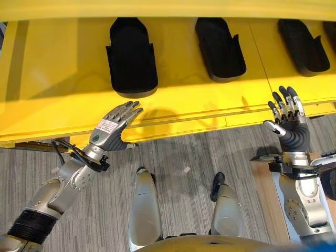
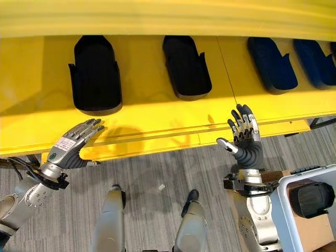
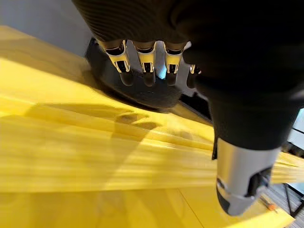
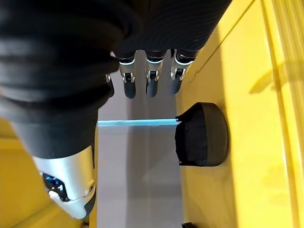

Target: Move parts from the plastic box to the shelf.

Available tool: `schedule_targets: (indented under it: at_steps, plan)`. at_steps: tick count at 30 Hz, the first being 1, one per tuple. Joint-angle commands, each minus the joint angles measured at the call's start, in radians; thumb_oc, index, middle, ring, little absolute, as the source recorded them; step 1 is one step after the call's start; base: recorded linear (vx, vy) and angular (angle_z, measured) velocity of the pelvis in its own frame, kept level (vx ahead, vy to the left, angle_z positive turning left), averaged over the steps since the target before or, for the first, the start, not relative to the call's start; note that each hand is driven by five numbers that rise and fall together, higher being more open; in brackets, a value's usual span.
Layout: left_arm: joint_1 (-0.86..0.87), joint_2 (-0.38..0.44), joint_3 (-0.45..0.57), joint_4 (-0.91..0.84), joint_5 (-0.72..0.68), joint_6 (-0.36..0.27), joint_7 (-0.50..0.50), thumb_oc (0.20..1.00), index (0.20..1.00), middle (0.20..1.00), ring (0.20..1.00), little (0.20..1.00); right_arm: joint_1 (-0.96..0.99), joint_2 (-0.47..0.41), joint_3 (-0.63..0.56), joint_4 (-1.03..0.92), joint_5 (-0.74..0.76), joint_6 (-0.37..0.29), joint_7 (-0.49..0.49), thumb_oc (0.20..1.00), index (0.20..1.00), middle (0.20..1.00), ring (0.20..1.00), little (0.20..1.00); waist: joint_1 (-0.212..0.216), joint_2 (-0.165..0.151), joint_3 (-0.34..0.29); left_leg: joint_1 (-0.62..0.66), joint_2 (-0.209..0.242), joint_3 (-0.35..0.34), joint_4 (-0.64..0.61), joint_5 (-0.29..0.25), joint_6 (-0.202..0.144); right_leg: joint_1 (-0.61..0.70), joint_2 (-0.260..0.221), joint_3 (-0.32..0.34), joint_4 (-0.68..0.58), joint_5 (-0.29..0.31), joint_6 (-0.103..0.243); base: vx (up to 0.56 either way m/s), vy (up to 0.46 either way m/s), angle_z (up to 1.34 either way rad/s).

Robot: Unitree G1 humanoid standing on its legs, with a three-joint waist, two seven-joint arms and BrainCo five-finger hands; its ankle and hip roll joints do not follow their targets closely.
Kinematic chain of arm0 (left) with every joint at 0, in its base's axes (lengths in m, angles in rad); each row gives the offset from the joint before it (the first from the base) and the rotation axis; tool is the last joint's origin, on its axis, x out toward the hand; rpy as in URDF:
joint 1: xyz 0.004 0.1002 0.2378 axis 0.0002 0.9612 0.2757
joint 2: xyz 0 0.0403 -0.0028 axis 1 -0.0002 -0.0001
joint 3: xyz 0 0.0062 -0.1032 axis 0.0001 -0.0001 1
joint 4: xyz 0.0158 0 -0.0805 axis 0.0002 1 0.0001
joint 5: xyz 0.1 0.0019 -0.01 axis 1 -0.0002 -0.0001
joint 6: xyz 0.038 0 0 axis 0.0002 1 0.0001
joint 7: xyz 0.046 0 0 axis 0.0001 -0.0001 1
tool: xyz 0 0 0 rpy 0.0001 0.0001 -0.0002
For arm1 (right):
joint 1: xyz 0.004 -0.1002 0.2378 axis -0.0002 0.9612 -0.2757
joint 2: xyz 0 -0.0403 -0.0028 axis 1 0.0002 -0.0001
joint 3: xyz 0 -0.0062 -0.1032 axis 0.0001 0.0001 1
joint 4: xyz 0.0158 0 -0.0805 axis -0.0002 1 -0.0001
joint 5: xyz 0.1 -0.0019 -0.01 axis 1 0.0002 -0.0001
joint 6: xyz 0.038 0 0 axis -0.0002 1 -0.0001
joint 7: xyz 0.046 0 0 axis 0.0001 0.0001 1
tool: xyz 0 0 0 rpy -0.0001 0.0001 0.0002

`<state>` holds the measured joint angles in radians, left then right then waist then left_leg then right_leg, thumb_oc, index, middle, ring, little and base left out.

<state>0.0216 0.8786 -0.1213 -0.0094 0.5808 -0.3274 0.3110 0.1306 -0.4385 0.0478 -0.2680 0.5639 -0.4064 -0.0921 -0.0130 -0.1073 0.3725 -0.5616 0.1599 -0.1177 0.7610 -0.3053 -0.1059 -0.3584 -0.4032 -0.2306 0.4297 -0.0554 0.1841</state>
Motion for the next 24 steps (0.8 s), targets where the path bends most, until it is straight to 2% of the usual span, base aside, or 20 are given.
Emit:
schedule_targets:
  at_steps: [1, 24]
  plan:
    - [-0.016, -0.005, -0.006, 0.007, 0.025, 0.001, 0.017, 1.000, 1.000, 1.000, 1.000, 1.000, -0.011, -0.001, -0.041, -0.012, -0.020, -0.029, 0.001, 1.000, 1.000, 1.000, 1.000, 1.000, 0.009, -0.002, -0.034, 0.017, 0.013, 0.004, -0.047, 0.082, 0.001, -0.032, -0.002, 0.046, 0.216, -0.097, -0.015, 0.00, 0.000, 0.00]
    - [-0.137, -0.077, -0.097, 0.146, 0.035, 0.040, 0.007, 1.000, 1.000, 1.000, 1.000, 1.000, -0.004, 0.006, -0.028, -0.010, -0.011, -0.010, 0.009, 1.000, 1.000, 1.000, 1.000, 1.000, -0.017, -0.017, -0.053, 0.005, 0.025, 0.010, -0.031, 0.076, -0.001, -0.049, 0.017, 0.070, 0.222, -0.103, -0.022, 0.00, 0.003, -0.02]
